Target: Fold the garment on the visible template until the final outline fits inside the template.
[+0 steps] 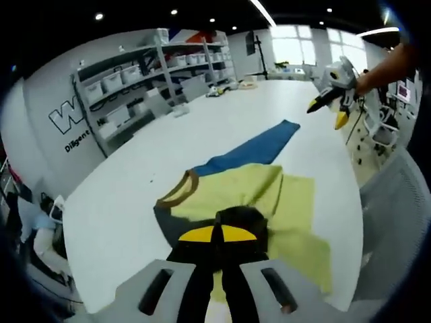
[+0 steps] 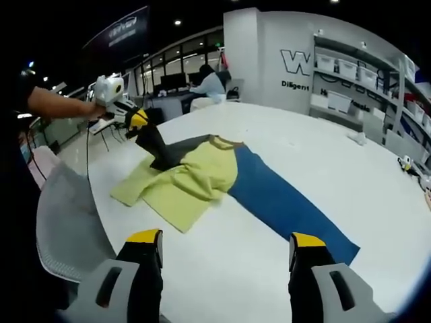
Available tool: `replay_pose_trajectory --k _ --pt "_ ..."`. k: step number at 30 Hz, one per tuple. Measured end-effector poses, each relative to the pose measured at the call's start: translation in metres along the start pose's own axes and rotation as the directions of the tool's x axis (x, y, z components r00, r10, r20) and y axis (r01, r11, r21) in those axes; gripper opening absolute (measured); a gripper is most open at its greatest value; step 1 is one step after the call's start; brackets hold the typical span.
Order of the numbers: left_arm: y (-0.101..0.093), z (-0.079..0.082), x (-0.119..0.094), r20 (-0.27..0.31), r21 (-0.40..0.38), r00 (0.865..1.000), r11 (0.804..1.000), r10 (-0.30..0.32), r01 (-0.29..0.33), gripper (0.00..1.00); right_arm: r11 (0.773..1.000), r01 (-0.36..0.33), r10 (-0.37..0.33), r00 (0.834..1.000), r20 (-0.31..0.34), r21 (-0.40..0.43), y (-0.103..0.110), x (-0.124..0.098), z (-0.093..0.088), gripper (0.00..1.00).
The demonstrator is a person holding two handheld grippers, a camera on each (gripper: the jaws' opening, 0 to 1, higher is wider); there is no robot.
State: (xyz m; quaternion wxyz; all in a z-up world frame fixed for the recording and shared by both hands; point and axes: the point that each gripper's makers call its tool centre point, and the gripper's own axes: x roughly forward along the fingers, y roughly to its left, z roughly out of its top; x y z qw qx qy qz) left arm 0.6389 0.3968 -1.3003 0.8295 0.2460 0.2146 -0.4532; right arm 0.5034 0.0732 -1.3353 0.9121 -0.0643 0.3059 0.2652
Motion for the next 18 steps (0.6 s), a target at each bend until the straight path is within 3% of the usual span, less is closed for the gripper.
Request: replay_pose_trajectory --k 8,18 --pt "0.013 -0.006 -0.008 -0.016 -0.003 1.000 1.000 0.025 -0.025 0.01 0.999 -0.024 0.024 1.000 0.007 -0.022 0.007 0.002 0.001 0.78" --pt "0.048 -0.016 -0.026 -0.044 -0.037 0.994 0.994 0.104 -0.106 0.01 0.998 -0.043 0.043 0.999 -0.005 -0.035 0.014 0.008 -0.002 0.80"
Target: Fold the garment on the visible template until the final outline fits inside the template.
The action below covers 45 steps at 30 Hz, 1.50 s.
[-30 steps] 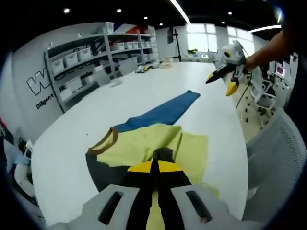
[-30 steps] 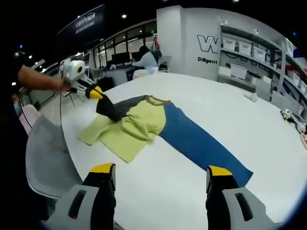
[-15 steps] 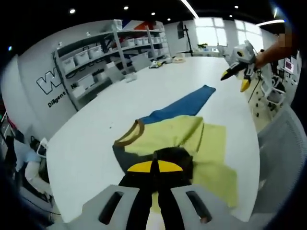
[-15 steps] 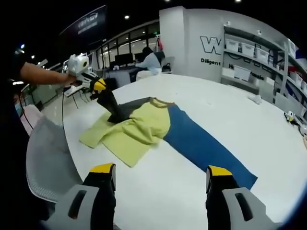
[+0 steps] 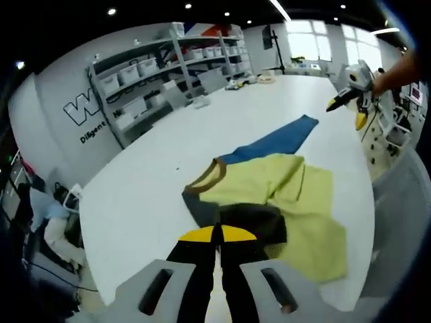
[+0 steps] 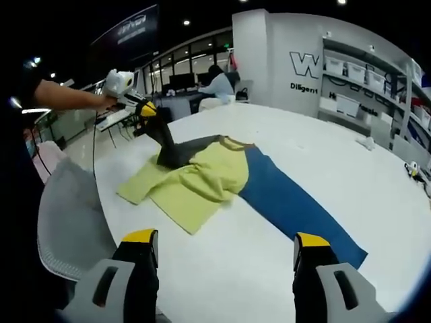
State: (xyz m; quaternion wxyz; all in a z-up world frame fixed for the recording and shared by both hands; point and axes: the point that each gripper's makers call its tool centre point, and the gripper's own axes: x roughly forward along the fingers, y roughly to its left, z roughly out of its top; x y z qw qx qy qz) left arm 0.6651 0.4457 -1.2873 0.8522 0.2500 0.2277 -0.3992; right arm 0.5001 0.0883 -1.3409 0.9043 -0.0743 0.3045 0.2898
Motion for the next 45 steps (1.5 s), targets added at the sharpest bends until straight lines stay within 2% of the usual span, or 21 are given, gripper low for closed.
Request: replay_pose_trajectory --k 13,22,25,34,39,41,45 --pt "0.033 -0.008 -0.027 -0.028 -0.023 0.996 0.996 0.088 -0.089 0.01 1.000 -0.006 0.006 1.000 -0.001 -0.009 0.000 0.003 0.003 0.81" --pt "0.066 -0.023 -0.055 -0.051 -0.057 0.982 0.981 0.183 -0.185 0.01 1.000 -0.010 0.010 1.000 -0.004 -0.013 0.000 0.005 0.005 0.81" --pt "0.080 -0.032 -0.066 -0.066 -0.083 0.973 0.970 0.222 -0.227 0.01 1.000 -0.012 0.012 1.000 -0.004 -0.015 0.001 0.007 0.006 0.81" --pt "0.104 -0.059 -0.089 -0.113 -0.120 0.950 0.945 0.292 -0.305 0.01 0.999 -0.026 0.025 1.000 -0.008 -0.022 0.005 0.012 0.009 0.81" --pt "0.121 -0.077 -0.104 -0.149 -0.165 0.924 0.913 0.352 -0.374 0.01 0.999 -0.029 0.029 1.000 -0.012 -0.028 0.007 0.014 0.010 0.81" --pt "0.124 -0.081 -0.107 -0.153 -0.183 0.922 0.907 0.356 -0.380 0.01 0.999 -0.029 0.029 1.000 -0.010 -0.029 0.007 0.014 0.011 0.81" --pt "0.132 -0.096 -0.113 -0.175 -0.220 0.909 0.885 0.377 -0.410 0.01 0.999 -0.031 0.031 0.999 -0.016 -0.033 0.008 0.015 0.011 0.80"
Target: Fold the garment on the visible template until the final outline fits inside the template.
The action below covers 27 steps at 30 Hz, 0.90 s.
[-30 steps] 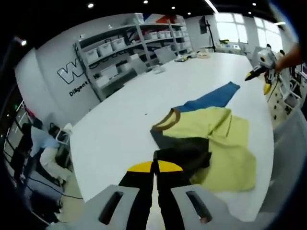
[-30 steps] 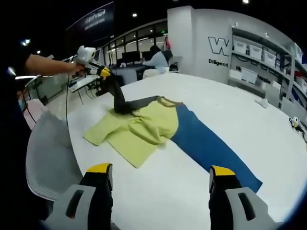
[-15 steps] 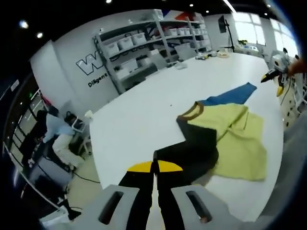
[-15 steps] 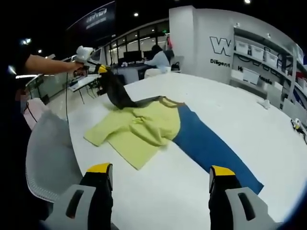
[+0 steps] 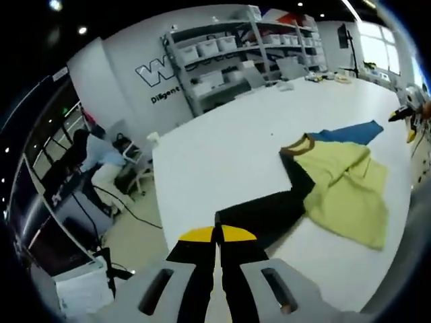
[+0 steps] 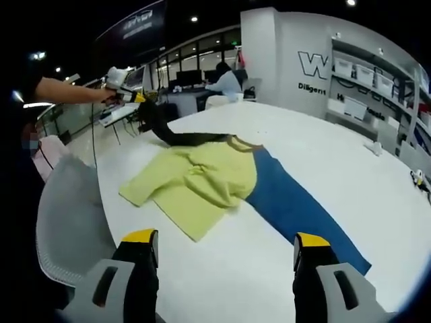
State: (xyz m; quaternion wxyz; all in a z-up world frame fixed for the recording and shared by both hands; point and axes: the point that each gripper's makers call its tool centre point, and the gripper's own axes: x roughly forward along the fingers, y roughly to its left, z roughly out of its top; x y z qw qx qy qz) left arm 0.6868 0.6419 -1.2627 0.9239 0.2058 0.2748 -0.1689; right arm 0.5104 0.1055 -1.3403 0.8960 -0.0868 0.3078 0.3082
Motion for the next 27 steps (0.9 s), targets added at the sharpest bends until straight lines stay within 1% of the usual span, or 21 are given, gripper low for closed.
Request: replay_pose_trajectory --k 3,8,10,14,16,18,20,23,24,25,27 --pt "0.009 -0.009 0.001 -0.015 -0.033 1.000 0.999 0.023 -0.023 0.01 1.000 -0.001 0.001 1.000 -0.002 0.000 0.001 0.000 0.000 0.80" --pt "0.018 -0.021 0.001 -0.032 -0.080 0.999 0.996 0.036 -0.038 0.01 1.000 0.002 -0.002 1.000 -0.007 0.000 0.000 -0.001 0.000 0.80" --pt "0.020 -0.023 0.002 -0.033 -0.098 0.999 0.994 0.034 -0.037 0.01 1.000 0.005 -0.005 1.000 -0.011 0.001 0.001 -0.001 0.000 0.80" --pt "0.024 -0.030 0.005 -0.045 -0.103 0.998 0.994 0.037 -0.041 0.01 1.000 0.009 -0.009 1.000 -0.015 -0.001 0.003 -0.001 0.000 0.80" --pt "0.026 -0.037 0.007 -0.064 -0.128 0.997 0.991 0.032 -0.040 0.01 1.000 0.010 -0.010 1.000 -0.015 -0.009 0.006 -0.001 0.001 0.81" --pt "0.030 -0.045 0.008 -0.091 -0.177 0.995 0.983 0.037 -0.053 0.01 1.000 0.012 -0.012 1.000 -0.013 -0.015 0.008 -0.001 0.004 0.81" --pt "0.032 -0.054 0.008 -0.115 -0.260 0.993 0.964 0.030 -0.059 0.01 1.000 0.015 -0.015 1.000 -0.011 -0.018 0.009 0.000 0.005 0.81" --pt "0.041 -0.070 0.009 -0.155 -0.295 0.987 0.952 0.034 -0.079 0.01 1.000 0.020 -0.020 1.000 -0.015 -0.016 0.012 0.001 0.006 0.81" --pt "0.044 -0.078 0.010 -0.183 -0.318 0.983 0.944 0.029 -0.087 0.01 1.000 0.023 -0.024 1.000 -0.017 -0.014 0.014 0.002 0.005 0.81" --pt "0.044 -0.082 0.011 -0.194 -0.336 0.981 0.938 0.024 -0.089 0.01 1.000 0.025 -0.025 1.000 -0.018 -0.013 0.015 0.002 0.005 0.81" --pt "0.048 -0.086 0.013 -0.189 -0.337 0.982 0.938 0.020 -0.085 0.01 1.000 0.027 -0.027 0.999 -0.021 -0.010 0.018 0.003 0.005 0.81"
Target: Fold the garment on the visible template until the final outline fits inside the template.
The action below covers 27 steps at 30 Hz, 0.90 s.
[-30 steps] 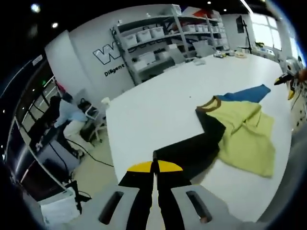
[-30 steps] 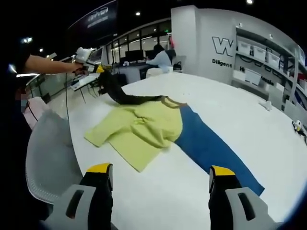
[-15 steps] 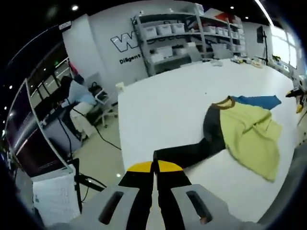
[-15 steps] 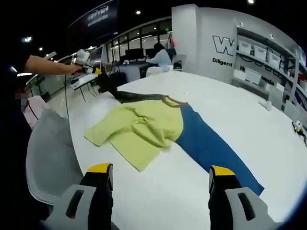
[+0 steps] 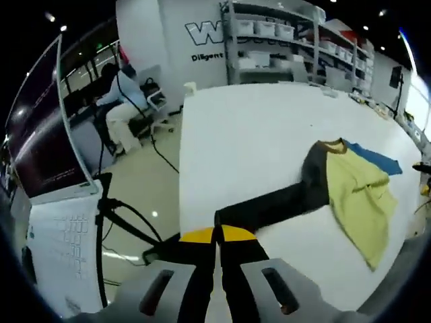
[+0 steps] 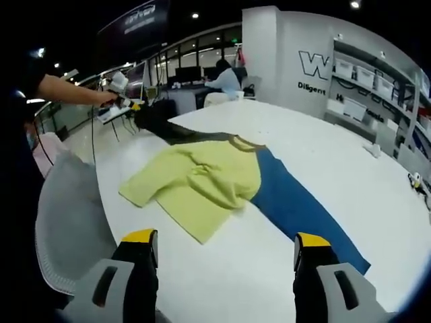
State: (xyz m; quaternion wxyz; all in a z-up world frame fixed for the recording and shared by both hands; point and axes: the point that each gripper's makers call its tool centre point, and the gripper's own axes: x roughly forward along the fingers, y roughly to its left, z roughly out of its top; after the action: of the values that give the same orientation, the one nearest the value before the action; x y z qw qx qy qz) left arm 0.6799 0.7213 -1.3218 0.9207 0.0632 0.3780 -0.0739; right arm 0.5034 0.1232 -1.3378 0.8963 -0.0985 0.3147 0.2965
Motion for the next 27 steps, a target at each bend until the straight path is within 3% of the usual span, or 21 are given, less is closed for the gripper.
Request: replay_pose_trajectory --k 10,15,18,21,24,27 --pt "0.017 -0.013 0.014 -0.044 0.067 0.999 0.998 0.024 -0.021 0.01 1.000 0.005 -0.005 1.000 -0.019 0.006 0.018 0.008 0.001 0.81" --pt "0.019 -0.014 0.019 -0.027 0.182 0.999 0.983 0.036 -0.031 0.02 1.000 0.011 -0.011 1.000 -0.017 0.010 0.022 0.011 0.004 0.81" --pt "0.031 -0.010 0.020 -0.002 0.248 0.996 0.965 0.084 -0.081 0.07 1.000 0.012 -0.012 1.000 -0.017 0.013 0.024 0.013 0.004 0.81" --pt "0.034 -0.008 0.018 0.008 0.254 0.996 0.963 0.092 -0.091 0.15 1.000 0.009 -0.008 1.000 -0.020 0.013 0.027 0.014 0.004 0.81" --pt "0.038 -0.006 0.015 0.015 0.285 0.995 0.954 0.095 -0.095 0.14 1.000 0.001 -0.001 1.000 -0.022 0.012 0.030 0.018 0.004 0.81" --pt "0.037 -0.006 0.009 0.019 0.270 0.996 0.958 0.091 -0.093 0.14 1.000 -0.006 0.006 1.000 -0.021 0.009 0.032 0.021 0.006 0.81"
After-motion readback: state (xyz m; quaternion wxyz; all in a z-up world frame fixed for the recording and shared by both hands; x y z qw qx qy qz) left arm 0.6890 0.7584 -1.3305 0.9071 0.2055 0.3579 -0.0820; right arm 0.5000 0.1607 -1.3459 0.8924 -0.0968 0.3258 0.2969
